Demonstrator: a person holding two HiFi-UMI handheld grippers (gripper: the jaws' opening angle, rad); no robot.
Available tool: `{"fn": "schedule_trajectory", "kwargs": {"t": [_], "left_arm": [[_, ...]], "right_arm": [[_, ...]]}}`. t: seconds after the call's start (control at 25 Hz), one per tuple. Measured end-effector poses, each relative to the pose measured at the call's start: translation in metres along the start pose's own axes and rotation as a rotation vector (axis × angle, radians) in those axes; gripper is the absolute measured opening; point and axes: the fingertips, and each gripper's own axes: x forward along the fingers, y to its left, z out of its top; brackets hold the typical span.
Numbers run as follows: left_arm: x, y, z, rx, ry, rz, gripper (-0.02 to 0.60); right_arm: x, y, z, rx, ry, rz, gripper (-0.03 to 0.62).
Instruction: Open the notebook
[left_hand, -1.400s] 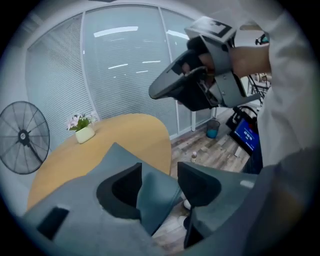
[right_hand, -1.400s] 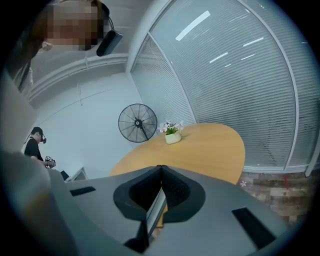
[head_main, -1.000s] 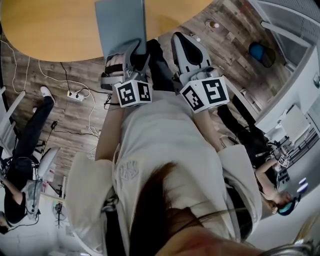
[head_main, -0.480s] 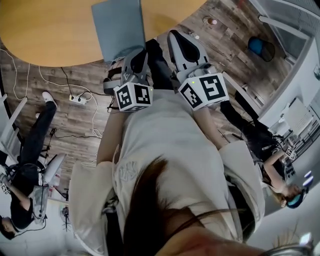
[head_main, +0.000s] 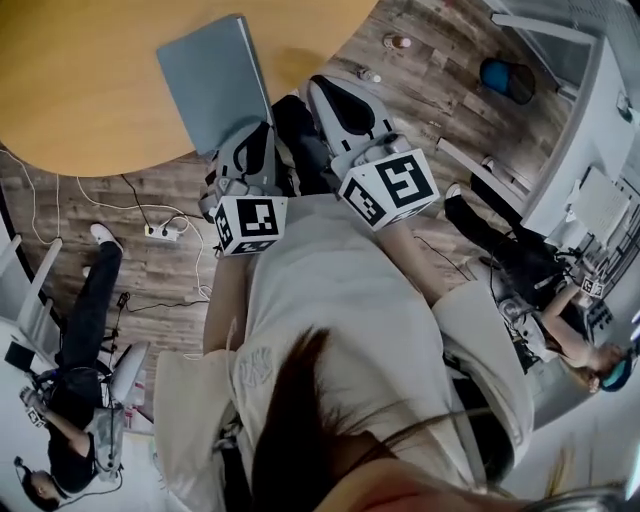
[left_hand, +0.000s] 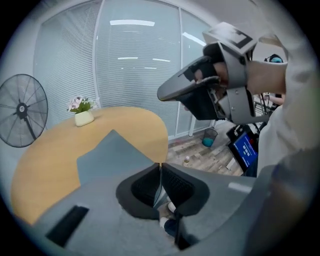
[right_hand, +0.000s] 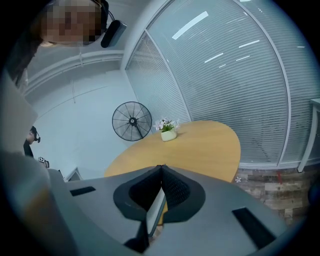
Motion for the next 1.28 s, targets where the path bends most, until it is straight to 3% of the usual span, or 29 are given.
{"fn": "schedule_trajectory", "kwargs": {"t": [0.68,1.28], "left_arm": [[-0.074,0.027,0.029,-0.123,-0.147,0.129,0.025],[-0.132,0.077,0.014,-0.205,-0.213,0.258,0.025]], "right_arm": [[0.005,0.024,0.015,-0.072,-0.021,-0.021,0.000],[0.030,0.063,0.015,-0.125,-0.021,-0.008,0.001]]}}
